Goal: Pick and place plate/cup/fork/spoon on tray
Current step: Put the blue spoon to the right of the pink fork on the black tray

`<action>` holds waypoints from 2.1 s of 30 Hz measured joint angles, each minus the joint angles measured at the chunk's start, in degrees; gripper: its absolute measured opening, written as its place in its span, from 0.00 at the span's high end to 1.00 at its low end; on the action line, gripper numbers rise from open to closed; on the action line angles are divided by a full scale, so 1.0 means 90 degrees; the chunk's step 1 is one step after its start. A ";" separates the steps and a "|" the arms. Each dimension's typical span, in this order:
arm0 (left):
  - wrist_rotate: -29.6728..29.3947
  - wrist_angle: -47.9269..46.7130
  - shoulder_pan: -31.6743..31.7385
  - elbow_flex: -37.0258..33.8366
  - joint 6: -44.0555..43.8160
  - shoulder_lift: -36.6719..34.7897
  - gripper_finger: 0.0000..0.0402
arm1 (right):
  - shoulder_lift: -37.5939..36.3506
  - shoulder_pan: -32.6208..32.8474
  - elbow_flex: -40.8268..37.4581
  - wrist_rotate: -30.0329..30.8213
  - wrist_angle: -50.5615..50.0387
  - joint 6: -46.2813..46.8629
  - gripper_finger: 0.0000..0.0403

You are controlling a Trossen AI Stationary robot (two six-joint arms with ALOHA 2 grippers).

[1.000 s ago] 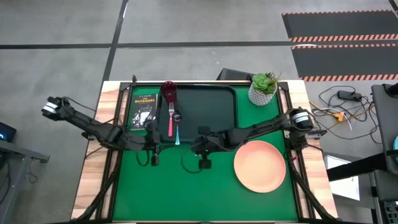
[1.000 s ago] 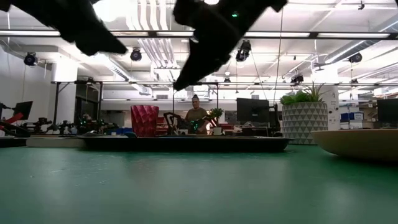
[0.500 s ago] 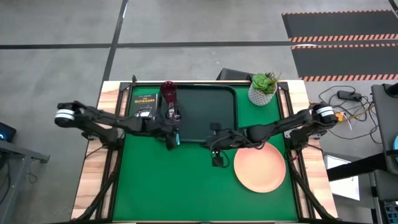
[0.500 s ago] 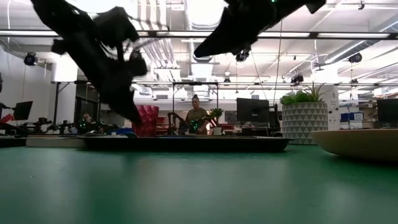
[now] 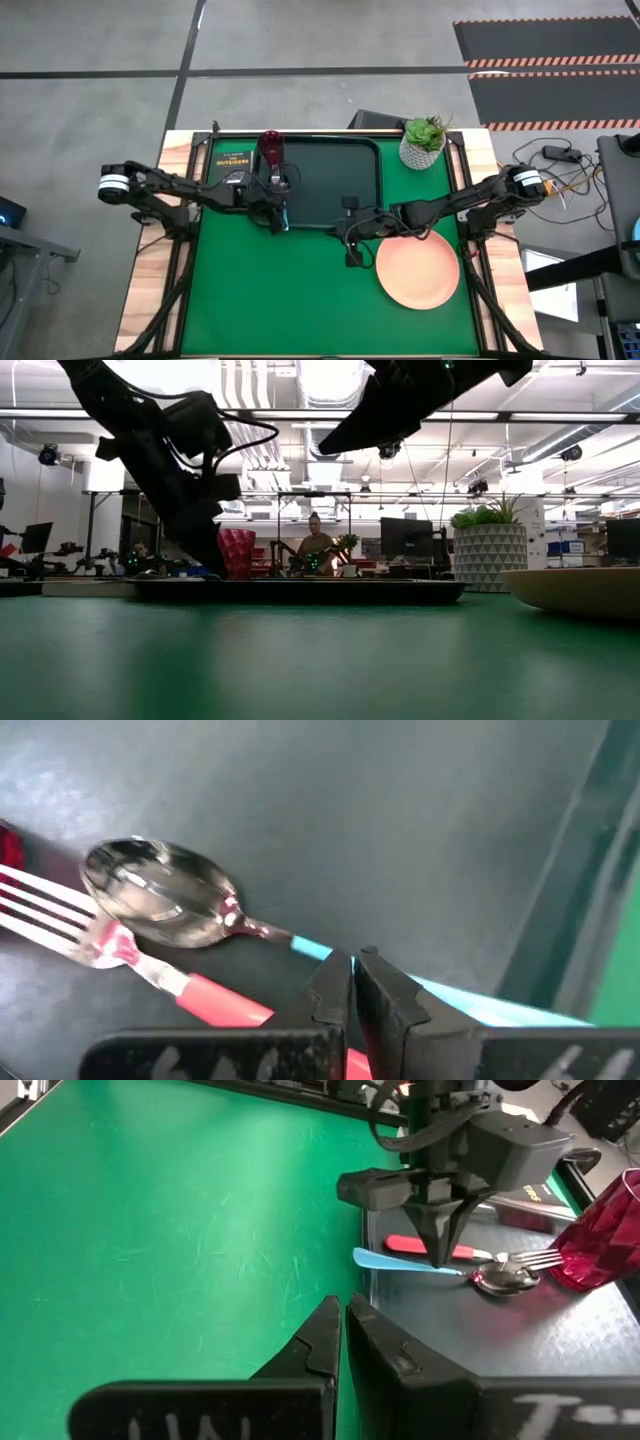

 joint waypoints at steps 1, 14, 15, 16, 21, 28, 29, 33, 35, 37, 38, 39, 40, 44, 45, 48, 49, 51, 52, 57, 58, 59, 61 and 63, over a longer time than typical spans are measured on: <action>-0.0006 0.0015 0.0036 0.0000 0.0064 0.0000 1.00 | 0.0000 0.0000 0.0000 0.0000 -0.0002 0.0000 0.98; -0.0182 0.0127 0.0200 -0.0017 0.0485 0.0000 1.00 | 0.0000 0.0000 0.0000 0.0000 0.0004 0.0049 0.98; -0.0185 0.0136 0.0211 -0.0017 0.0484 0.0000 1.00 | 0.0000 0.0000 0.0000 0.0000 0.0004 0.0049 0.98; -0.0174 0.0131 0.0211 -0.0014 0.0478 0.0000 1.00 | 0.0000 0.0000 0.0000 0.0002 0.0005 0.0049 0.98; 0.0398 0.0214 0.0196 0.0078 0.0432 -0.0095 1.00 | 0.0002 0.0000 0.0000 0.0002 0.0005 0.0049 0.98; 0.0575 0.0160 0.0199 -0.0154 0.0563 -0.0104 1.00 | 0.0002 0.0000 0.0000 0.0002 0.0000 0.0017 0.98; 0.0555 0.0154 0.0199 -0.0177 0.0583 -0.0104 1.00 | 0.0002 0.0000 -0.0001 0.0002 0.0002 0.0017 0.98; 0.0327 0.0172 0.0199 -0.0182 0.0623 -0.0104 1.00 | 0.0002 -0.0002 -0.0002 0.0004 0.0000 0.0005 0.98; 0.0283 0.0181 0.0223 -0.0182 0.0658 -0.0104 1.00 | 0.0005 -0.0002 -0.0002 0.0003 0.0000 0.0004 0.98; 0.0230 0.0198 0.0250 -0.0182 0.0747 -0.0104 1.00 | 0.0005 -0.0002 -0.0002 0.0002 0.0000 0.0003 0.98; 0.0183 0.0198 0.0266 -0.0182 0.0777 -0.0104 1.00 | 0.0005 0.0000 -0.0002 0.0005 0.0000 0.0003 0.98; 0.0175 0.0198 0.0281 -0.0182 0.0800 -0.0104 1.00 | 0.0005 -0.0001 -0.0002 0.0005 0.0000 0.0004 0.98; 0.0169 0.0197 0.0297 -0.0182 0.0803 -0.0104 1.00 | 0.0005 -0.0002 -0.0002 0.0003 0.0000 0.0003 0.98; 0.0172 0.0167 0.0308 -0.0157 0.0768 -0.0104 1.00 | 0.0005 -0.0002 -0.0002 0.0005 -0.0002 0.0003 0.98; 0.0194 0.0165 0.0306 -0.0129 0.0762 -0.0104 1.00 | 0.0005 -0.0002 -0.0002 0.0005 -0.0002 0.0003 0.98; 0.0486 0.0197 0.0293 -0.0018 0.0745 -0.0110 1.00 | 0.0005 -0.0002 -0.0002 0.0005 -0.0011 0.0003 0.98; 0.0618 0.0209 0.0285 0.0004 0.0746 -0.0112 1.00 | 0.0005 -0.0002 -0.0002 0.0005 -0.0023 0.0004 0.98; 0.0938 0.0202 0.0276 0.0011 0.0759 -0.0114 1.00 | 0.0005 -0.0002 -0.0002 0.0005 -0.0047 0.0005 0.98; 0.1094 0.0210 0.0276 -0.0012 0.0772 -0.0114 1.00 | 0.0007 0.0000 -0.0002 0.0005 -0.0055 0.0003 0.98; 0.1224 0.0213 0.0276 -0.0197 0.0787 -0.0107 1.00 | 0.0007 -0.0002 -0.0003 0.0005 -0.0055 0.0003 0.98; 0.1146 0.0214 0.0278 -0.0216 0.0786 -0.0107 1.00 | 0.0007 -0.0002 -0.0003 0.0005 -0.0055 0.0003 0.98; 0.1018 0.0207 0.0276 -0.0223 0.0789 -0.0107 1.00 | 0.0007 -0.0002 -0.0002 0.0005 -0.0055 0.0003 0.98; 0.0809 0.0185 0.0276 -0.0223 0.0793 -0.0107 1.00 | 0.0007 -0.0002 -0.0005 0.0005 -0.0053 0.0003 0.98; 0.0671 0.0158 0.0276 -0.0221 0.0815 -0.0104 1.00 | 0.0007 -0.0002 -0.0005 0.0005 -0.0055 0.0002 0.98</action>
